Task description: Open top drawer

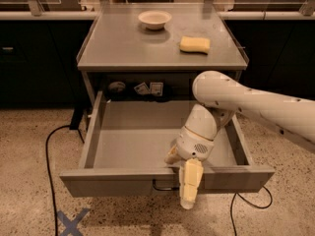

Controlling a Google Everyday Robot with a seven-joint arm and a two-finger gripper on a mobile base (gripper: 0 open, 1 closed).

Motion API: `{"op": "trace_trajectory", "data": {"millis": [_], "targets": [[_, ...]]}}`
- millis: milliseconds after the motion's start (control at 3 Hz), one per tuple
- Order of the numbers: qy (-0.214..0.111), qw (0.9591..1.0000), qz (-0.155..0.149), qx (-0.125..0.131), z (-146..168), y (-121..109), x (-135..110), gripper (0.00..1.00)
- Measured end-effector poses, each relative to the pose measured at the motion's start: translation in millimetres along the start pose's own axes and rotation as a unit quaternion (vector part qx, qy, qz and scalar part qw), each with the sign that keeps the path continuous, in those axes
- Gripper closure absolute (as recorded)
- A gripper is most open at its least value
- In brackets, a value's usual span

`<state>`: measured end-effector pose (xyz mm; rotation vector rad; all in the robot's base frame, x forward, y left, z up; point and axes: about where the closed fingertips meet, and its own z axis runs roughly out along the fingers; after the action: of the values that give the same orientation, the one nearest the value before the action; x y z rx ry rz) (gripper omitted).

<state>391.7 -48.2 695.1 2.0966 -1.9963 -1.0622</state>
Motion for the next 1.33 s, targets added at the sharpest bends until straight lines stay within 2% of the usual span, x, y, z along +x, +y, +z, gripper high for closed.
{"op": "trace_trajectory", "data": {"millis": [333,667,1000,1333], "targets": [[-0.017,0.9993,0.002,-0.034,14,28,-1,0.00],[-0.017,0.9992,0.002,-0.035,14,28,-1,0.00],[-0.033,0.9970,0.020,-0.068,15,69,0,0.00],[-0.027,0.9970,0.023,-0.069,16,49,-3,0.00]]}}
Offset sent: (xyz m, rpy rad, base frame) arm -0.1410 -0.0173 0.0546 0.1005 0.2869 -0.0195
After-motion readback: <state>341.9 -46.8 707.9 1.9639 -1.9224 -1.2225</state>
